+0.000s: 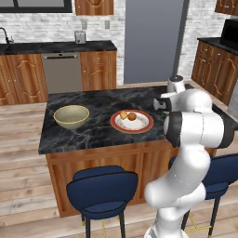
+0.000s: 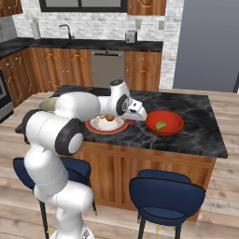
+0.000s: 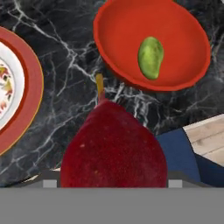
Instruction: Take the fruits from the plate on the dining counter and place two fruits in each bowl.
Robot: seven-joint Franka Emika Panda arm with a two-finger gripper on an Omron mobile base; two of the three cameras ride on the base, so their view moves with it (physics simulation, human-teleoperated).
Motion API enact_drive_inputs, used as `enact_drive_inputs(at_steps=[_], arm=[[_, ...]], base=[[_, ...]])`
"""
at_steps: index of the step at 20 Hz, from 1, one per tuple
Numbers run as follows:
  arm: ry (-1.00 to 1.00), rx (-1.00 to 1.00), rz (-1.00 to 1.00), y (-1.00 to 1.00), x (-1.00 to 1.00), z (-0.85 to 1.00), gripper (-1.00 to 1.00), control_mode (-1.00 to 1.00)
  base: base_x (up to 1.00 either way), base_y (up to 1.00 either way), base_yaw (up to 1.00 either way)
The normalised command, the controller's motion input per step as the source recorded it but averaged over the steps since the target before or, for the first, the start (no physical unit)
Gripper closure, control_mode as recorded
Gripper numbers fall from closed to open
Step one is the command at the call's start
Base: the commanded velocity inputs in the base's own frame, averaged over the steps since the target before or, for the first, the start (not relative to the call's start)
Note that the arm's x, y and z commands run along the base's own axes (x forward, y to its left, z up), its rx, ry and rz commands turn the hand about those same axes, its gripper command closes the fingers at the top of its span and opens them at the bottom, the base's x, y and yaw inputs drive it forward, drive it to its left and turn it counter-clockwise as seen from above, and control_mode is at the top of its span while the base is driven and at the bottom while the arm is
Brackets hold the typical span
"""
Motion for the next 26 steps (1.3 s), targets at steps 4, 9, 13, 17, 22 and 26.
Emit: enact_drive_inputs(at_steps=[4,9,13,17,22,26], arm=[[0.00,0.06,0.00,-0.70,0.53,0.00,1.00,-1.00],[0.04,0.03,-0.03,-0.49,0.34,-0.08,1.00,-1.00],[0.00,0.00,0.00,-0.35,0.22,-0.39,1.00,-1.00],[0.00,0.00,0.00,-0.22,0.32,-0.33,1.00,-1.00],[0.00,0.00,0.00,-0.13,0.61,-0.18,1.00,-1.00],[0.01,0.00,0.00,-0.20,0.57,-0.31,1.00,-1.00]], base=[[0.00,0.00,0.00],[0.00,0.00,0.00],[0.00,0.00,0.00],[0.00,0.00,0.00],[0.00,0.00,0.00],[0.00,0.00,0.00]])
